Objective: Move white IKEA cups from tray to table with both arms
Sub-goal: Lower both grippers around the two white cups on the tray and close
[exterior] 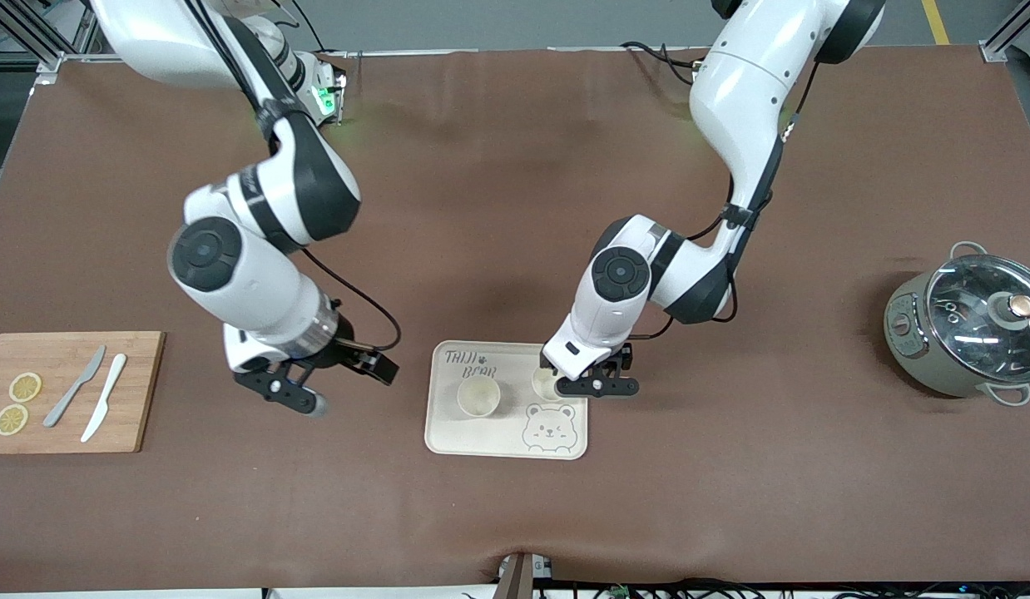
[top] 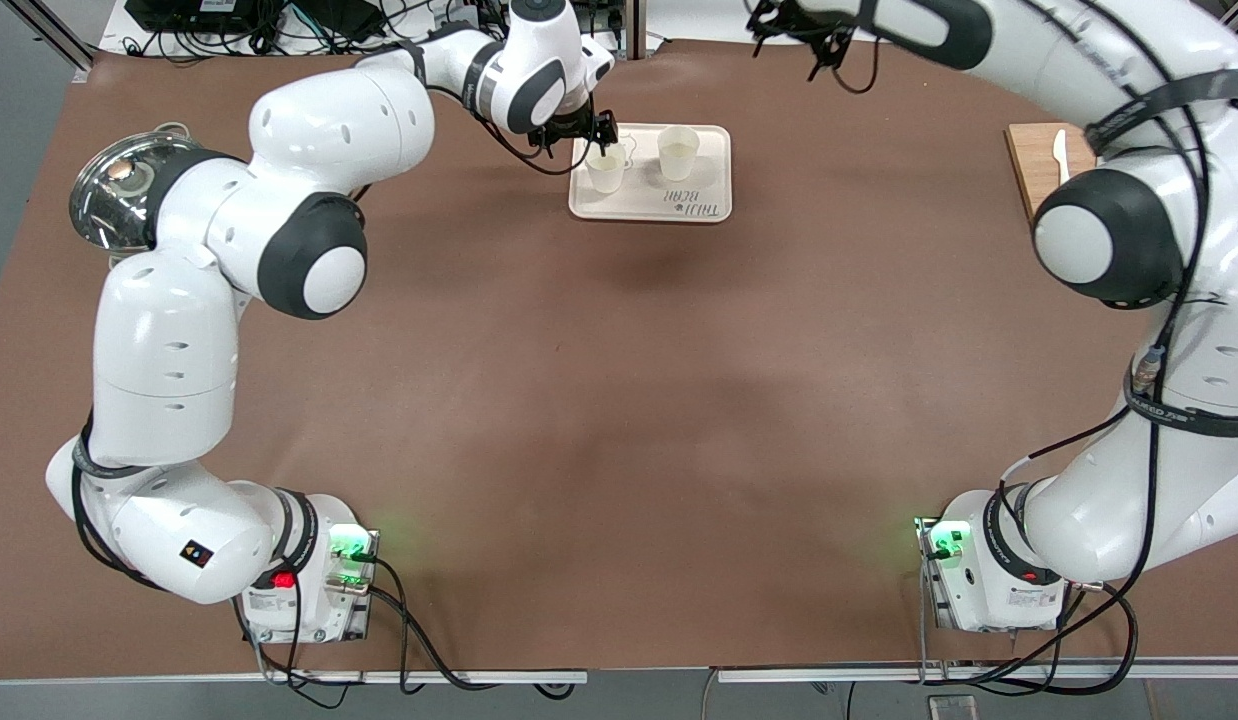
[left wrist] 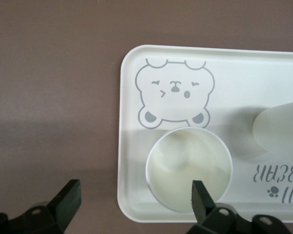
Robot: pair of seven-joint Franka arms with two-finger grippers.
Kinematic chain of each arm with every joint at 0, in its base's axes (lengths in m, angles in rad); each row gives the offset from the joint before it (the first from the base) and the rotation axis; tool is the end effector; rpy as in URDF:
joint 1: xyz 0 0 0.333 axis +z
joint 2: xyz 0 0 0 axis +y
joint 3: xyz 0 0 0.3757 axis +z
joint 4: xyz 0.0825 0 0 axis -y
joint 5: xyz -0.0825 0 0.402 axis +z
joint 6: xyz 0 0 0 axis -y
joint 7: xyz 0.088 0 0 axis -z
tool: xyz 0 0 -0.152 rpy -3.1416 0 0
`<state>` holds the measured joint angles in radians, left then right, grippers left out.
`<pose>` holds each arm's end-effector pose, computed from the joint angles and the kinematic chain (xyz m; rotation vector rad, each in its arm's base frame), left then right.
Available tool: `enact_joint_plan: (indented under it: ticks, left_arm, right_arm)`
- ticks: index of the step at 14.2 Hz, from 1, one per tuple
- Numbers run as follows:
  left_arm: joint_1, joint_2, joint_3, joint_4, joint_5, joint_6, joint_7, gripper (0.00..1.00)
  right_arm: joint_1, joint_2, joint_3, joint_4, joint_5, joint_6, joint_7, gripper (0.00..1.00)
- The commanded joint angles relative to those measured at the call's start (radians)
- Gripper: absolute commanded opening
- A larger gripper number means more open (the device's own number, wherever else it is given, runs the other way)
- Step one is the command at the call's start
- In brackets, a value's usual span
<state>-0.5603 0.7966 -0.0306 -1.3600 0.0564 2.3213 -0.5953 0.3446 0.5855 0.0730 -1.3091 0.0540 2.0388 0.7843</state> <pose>0.6846 -0.4490 0.2479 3.0599 -0.0301 0.2299 0.7276 0.3144 0.4143 -2.9237 0.5967 -0.1040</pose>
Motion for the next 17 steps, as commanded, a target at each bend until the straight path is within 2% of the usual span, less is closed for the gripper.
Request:
enact_joint_plan:
  ticks: [1, 10, 14, 16, 17]
  left_arm:
    - [-0.013, 0.035, 0.020, 0.028, 0.023, 0.042, -0.029, 1.00]
    - [-0.020, 0.050, 0.046, 0.028, 0.023, 0.082, -0.023, 1.00]
    - [-0.021, 0.065, 0.047, 0.028, 0.023, 0.122, -0.028, 1.00]
    - [-0.020, 0.073, 0.047, 0.030, 0.023, 0.133, -0.028, 0.93]
    - [-0.021, 0.073, 0.046, 0.030, 0.023, 0.141, -0.031, 0.76]
  right_arm:
    - [0.033, 0.054, -0.010, 0.010, -0.005, 0.069, 0.021, 1.00]
    - [0.080, 0.169, -0.015, 0.007, -0.029, 0.242, 0.023, 1.00]
    - [0.102, 0.204, -0.015, 0.004, -0.057, 0.253, 0.021, 1.00]
    - [0.111, 0.218, -0.015, 0.004, -0.059, 0.253, 0.018, 1.00]
    - [0.111, 0.224, -0.015, 0.004, -0.059, 0.253, 0.018, 1.00]
